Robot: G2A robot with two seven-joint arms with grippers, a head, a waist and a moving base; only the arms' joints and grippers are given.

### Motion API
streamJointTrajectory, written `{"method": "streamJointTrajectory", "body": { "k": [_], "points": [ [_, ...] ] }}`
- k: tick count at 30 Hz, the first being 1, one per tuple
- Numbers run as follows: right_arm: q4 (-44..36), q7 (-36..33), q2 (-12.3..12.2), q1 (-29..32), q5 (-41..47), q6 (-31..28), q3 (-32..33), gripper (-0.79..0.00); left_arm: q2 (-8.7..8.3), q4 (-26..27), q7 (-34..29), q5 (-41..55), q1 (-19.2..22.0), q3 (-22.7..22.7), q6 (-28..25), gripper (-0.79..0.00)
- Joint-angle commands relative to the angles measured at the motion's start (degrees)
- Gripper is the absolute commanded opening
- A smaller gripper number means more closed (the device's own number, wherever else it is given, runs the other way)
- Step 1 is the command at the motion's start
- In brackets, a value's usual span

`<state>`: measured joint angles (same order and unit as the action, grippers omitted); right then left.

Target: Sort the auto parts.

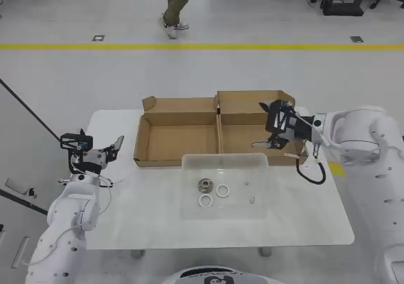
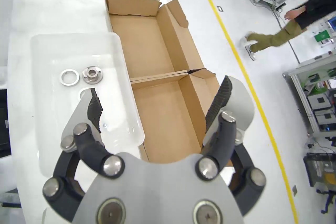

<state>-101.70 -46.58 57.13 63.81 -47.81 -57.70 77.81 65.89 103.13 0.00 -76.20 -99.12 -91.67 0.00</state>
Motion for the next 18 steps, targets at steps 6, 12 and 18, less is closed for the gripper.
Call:
{"method": "streamJointTrajectory", "body": {
  "k": [6, 12, 18],
  "points": [
    [2.7, 0.3, -5.0, -6.9, 1.8, -0.3, -11.6, 0.0, 0.0, 0.0, 0.0, 0.0, 0.0, 0.0, 0.0, 0.0],
    [2.4, 0.1, -9.7, -11.8, 5.8, -0.2, -20.7, 0.0, 0.0, 0.0, 0.0, 0.0, 0.0, 0.0, 0.0, 0.0],
    [1.1, -0.6, -13.7, -18.1, 10.4, 0.6, -30.6, 0.0, 0.0, 0.0, 0.0, 0.0, 0.0, 0.0, 0.0, 0.0]
  ]
}}
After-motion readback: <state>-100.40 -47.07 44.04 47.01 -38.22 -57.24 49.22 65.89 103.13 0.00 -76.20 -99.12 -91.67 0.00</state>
